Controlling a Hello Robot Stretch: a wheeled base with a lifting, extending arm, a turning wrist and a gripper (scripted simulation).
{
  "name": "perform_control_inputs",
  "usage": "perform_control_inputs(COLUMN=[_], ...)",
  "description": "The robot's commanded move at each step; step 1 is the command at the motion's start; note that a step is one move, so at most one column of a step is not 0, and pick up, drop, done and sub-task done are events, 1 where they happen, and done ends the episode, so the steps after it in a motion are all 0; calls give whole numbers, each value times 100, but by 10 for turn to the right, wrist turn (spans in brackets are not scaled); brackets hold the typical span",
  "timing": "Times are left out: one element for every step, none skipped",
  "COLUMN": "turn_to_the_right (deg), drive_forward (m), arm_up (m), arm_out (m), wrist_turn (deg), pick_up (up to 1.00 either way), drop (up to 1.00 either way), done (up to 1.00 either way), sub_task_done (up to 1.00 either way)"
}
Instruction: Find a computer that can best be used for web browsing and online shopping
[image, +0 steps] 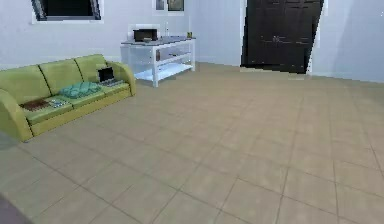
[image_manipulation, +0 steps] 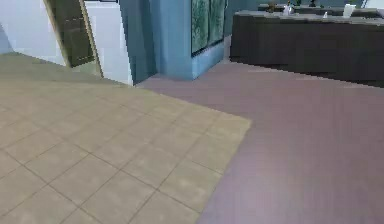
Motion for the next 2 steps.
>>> perform_control_inputs(turn_to_the_right=[-210, 0], drive_forward=[0, 100], arm_up=[0, 0], arm_out=[0, 0], wrist_turn=[0, 0], pick_up=[0, 0], drop=[0, 0], done=[0, 0], sub_task_done=[0, 0])
